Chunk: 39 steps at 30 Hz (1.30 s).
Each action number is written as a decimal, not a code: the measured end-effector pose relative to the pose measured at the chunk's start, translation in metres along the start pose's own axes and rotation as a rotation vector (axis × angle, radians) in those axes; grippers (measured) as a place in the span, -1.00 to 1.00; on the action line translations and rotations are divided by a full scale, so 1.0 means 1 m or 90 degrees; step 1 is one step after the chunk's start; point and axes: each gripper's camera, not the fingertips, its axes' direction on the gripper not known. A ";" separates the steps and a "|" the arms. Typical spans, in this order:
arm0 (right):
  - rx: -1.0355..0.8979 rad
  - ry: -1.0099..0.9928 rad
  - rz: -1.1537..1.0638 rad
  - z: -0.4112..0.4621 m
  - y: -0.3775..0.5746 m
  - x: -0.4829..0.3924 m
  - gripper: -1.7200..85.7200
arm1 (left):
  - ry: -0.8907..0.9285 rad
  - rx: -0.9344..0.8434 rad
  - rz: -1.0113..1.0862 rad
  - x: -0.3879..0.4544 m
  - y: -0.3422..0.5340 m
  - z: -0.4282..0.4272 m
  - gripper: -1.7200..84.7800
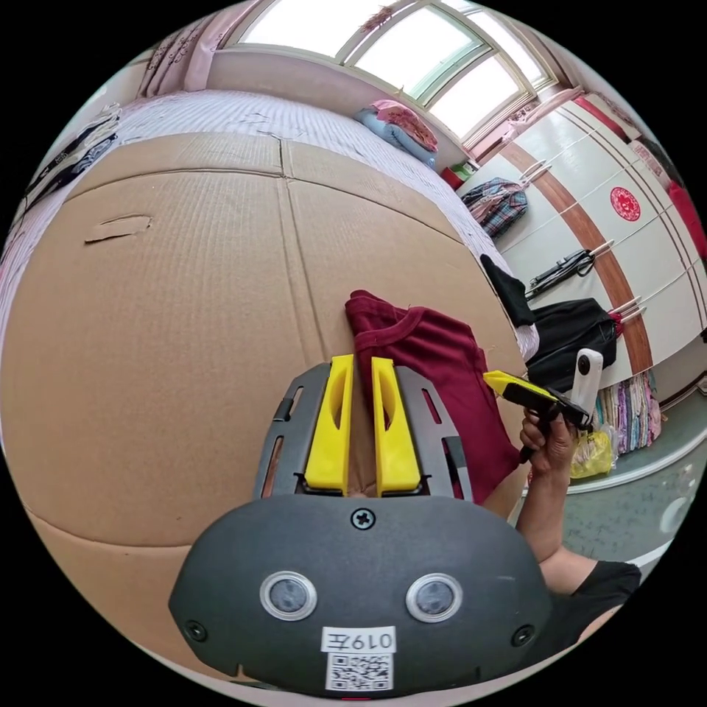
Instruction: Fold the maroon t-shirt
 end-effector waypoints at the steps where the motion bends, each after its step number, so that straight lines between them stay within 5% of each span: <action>1: 0.013 0.001 -0.005 -0.009 -0.008 -0.002 -0.83 | 0.003 0.004 0.000 -0.001 -0.001 -0.003 -0.94; 6: 0.040 0.015 -0.017 -0.041 -0.057 0.001 -0.81 | 0.011 0.049 0.006 -0.009 -0.019 -0.020 -0.93; 20: -0.172 -0.098 -0.061 -0.031 -0.217 0.038 -0.95 | 0.005 -0.041 0.079 0.003 -0.066 0.013 -0.93; 39: -0.115 -0.220 -0.078 -0.123 -0.278 0.060 -0.79 | 0.092 -0.032 0.066 -0.038 -0.110 -0.014 -0.77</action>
